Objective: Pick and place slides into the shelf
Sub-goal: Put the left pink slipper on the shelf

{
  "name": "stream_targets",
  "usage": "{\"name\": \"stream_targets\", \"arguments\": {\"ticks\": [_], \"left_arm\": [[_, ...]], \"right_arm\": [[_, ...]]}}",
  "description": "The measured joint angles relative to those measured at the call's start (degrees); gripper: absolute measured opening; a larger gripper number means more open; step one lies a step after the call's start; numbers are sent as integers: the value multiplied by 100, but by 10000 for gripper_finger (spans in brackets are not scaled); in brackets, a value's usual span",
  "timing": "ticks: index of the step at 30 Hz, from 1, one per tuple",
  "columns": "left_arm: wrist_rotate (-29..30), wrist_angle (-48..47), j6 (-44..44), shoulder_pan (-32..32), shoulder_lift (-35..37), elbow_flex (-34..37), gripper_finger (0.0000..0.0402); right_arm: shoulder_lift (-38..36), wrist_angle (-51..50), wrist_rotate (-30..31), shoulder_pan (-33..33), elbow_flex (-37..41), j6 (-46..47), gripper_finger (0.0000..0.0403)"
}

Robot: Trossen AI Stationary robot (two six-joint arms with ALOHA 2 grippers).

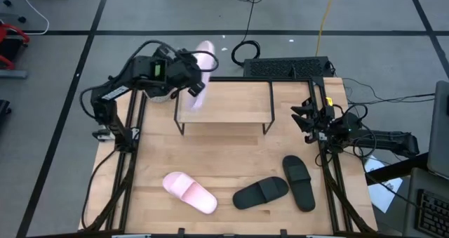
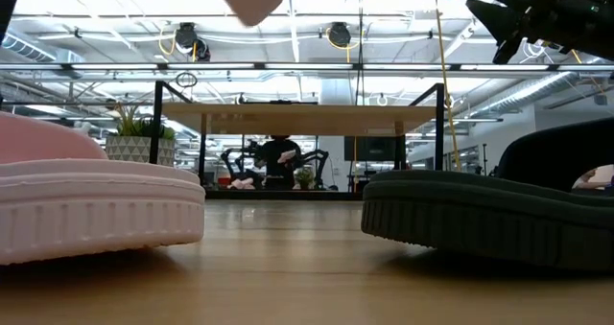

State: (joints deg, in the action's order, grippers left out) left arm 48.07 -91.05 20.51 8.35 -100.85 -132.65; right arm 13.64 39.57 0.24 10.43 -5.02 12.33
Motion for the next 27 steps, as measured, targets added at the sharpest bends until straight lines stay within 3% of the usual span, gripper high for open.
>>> {"name": "stream_targets", "arguments": {"ticks": [3,6,18,27], "left_arm": [[-319,149,-165,167,-82,276,0],[-47,120,-135,161,-295,376,0],[-205,97,10,436,-462,1527,0],[-305,107,40,726,-467,1631,0]], "right_arm": [[20,2,-12,-2,0,1,141],[41,-59,-19,-2,0,1,141],[49,-220,-25,-2,0,0,141],[49,-420,-9,-2,0,-126,141]]}}
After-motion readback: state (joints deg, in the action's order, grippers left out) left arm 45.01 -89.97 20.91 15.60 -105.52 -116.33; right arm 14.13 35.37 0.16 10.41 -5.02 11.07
